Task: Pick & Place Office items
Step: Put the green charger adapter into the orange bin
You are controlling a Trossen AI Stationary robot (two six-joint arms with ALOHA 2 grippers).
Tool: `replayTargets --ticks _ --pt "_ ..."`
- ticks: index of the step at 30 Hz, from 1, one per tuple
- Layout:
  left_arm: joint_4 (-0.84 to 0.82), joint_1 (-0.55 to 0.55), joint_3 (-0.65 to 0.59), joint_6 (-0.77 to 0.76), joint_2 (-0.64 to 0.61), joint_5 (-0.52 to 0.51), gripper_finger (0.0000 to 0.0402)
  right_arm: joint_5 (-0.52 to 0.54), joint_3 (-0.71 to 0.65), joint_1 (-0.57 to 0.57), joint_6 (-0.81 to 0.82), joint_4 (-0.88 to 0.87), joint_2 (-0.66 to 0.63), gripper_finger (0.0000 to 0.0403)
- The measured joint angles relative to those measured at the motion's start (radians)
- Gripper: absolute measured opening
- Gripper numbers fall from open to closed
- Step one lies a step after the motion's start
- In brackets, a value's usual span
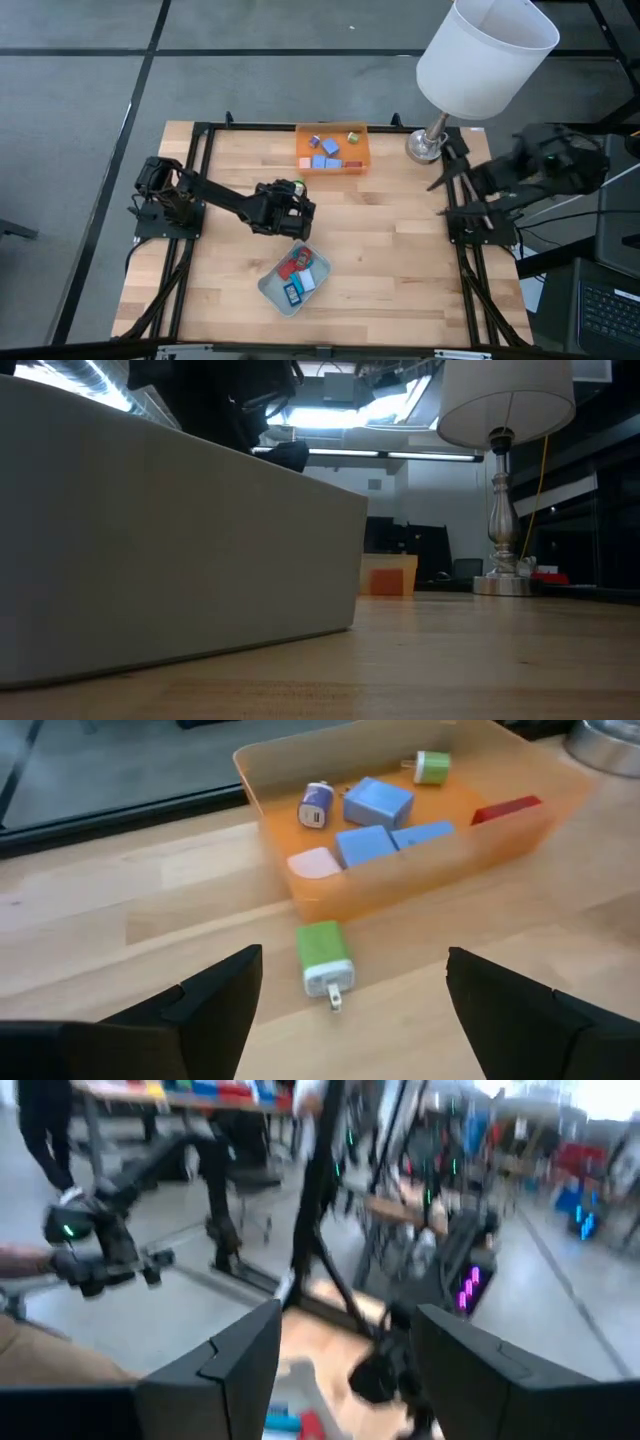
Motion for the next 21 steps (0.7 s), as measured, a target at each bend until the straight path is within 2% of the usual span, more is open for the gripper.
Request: replayTargets --ticks 4,10,15,17,21 --pt "0.001 -0.015 0.0 -0.001 0.001 0.001 0.0304 0.029 -0.209 0.045 0.003 0.16 -0.147 0.0221" --pt "0.014 -0.011 0.0 0.025 0.003 0.011 0.0303 0.264 -0.592 0.071 0.052 0.359 -0.376 0.0221" --pt "0.017 0.001 0.0 0.059 0.003 0.024 0.0303 0.378 -0.768 0.085 0.025 0.409 -0.473 0.0221" --pt "0.017 0.001 0.0 0.062 0.003 0.025 0.0303 0.392 -0.813 0.089 0.029 0.413 -0.516 0.0221" --pt "0.017 -0.001 0.0 0.096 0.003 0.029 0.0303 0.315 -0.892 0.098 0.078 0.405 -0.636 0.0221"
